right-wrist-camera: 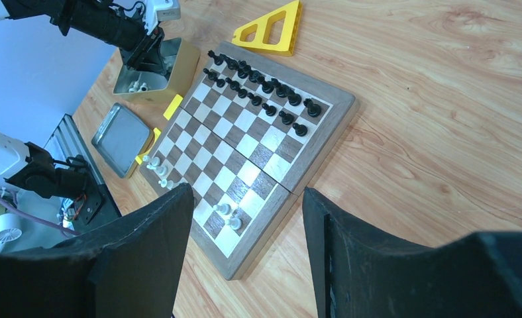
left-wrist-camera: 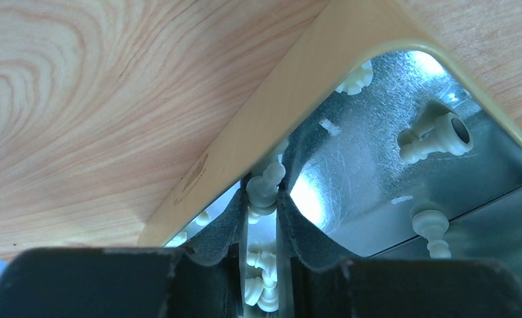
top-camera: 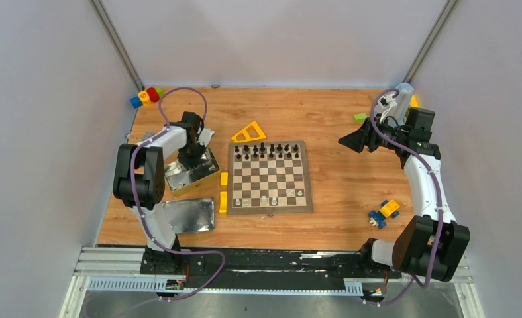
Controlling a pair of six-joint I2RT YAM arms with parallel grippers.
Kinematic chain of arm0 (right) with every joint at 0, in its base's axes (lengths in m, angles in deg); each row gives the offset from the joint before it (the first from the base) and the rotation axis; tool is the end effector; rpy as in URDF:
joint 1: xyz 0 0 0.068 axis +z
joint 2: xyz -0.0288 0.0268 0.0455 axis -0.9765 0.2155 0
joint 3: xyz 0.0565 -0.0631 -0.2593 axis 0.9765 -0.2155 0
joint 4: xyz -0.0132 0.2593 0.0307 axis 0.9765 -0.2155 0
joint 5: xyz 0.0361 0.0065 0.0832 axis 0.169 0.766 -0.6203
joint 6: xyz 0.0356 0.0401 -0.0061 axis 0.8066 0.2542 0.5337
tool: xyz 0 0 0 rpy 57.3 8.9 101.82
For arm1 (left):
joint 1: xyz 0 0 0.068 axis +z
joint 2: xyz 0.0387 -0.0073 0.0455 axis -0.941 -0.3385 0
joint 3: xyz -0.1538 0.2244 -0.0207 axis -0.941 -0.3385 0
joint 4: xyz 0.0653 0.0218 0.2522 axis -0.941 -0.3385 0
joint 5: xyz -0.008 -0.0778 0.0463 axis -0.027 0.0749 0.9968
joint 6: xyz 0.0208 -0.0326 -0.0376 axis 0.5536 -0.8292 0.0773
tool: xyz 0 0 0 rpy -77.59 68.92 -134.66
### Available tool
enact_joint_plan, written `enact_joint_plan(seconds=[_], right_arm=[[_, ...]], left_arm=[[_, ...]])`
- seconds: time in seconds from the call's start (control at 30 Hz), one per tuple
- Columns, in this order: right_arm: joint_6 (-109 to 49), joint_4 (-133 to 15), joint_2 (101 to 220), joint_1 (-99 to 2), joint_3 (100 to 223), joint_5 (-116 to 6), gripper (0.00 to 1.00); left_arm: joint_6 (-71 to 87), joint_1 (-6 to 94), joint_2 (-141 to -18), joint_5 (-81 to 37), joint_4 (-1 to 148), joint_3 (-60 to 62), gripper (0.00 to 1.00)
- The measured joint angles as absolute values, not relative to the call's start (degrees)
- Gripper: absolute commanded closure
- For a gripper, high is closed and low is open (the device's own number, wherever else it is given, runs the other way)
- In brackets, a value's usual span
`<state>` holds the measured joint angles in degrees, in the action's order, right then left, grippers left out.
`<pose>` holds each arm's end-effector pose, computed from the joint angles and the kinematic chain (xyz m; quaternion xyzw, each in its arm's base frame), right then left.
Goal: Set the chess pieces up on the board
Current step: Pick up the chess piece from the storage box.
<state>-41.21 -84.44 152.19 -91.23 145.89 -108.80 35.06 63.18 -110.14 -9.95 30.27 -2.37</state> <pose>0.2654 -0.0322 0.3116 -0.1582 0.7902 0.3984 0.4379 0.3447 -0.0399 0.1627 0.1908 0.9751 0.0422 0.1045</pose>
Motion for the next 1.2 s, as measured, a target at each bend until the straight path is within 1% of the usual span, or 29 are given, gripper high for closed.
enact_joint_plan(seconds=[0.1,0.23,0.33,0.47,0.6,0.73,0.83,1.0,1.07,1.2], right_arm=[[-41.2,-84.4,152.2,-91.2,145.9,-109.0,0.38],[-41.2,-84.5,152.4,-91.2,145.9,-109.4,0.38],[-41.1,-84.5,152.4,-91.1,145.9,-109.7,0.38],[-41.1,-84.5,152.4,-89.5,145.9,-110.3,0.37],[-41.2,-84.5,153.7,-85.8,146.4,-111.3,0.37],[-41.2,-84.7,157.4,-80.3,149.7,-112.4,0.37],[-41.0,-84.7,161.1,-75.4,153.3,-113.3,0.37],[-39.2,-83.8,167.6,-67.9,158.6,-115.8,0.37],[-38.0,-83.4,170.0,-65.9,160.0,-116.8,0.37],[-35.5,-82.6,173.3,-63.1,161.4,-118.4,0.37]], left_arm=[[35.3,63.2,-109.7,-10.0,30.7,-2.8,0.85],[35.8,63.2,-108.1,-10.9,31.4,-4.0,0.89],[36.6,63.3,-105.2,-14.3,31.2,-4.4,0.88],[38.6,63.3,-98.0,-22.0,30.6,-4.4,0.87],[40.6,63.2,-91.6,-29.8,28.9,-3.8,0.85],[41.9,61.6,-88.5,-35.9,26.4,-1.0,0.83],[42.2,57.3,-86.5,-38.6,25.8,0.8,0.82],[42.1,44.8,-84.4,-40.6,26.3,3.8,0.8],[41.9,40.3,-84.5,-40.8,26.8,5.2,0.8],[41.4,34.9,-85.5,-40.2,27.6,8.0,0.8]])
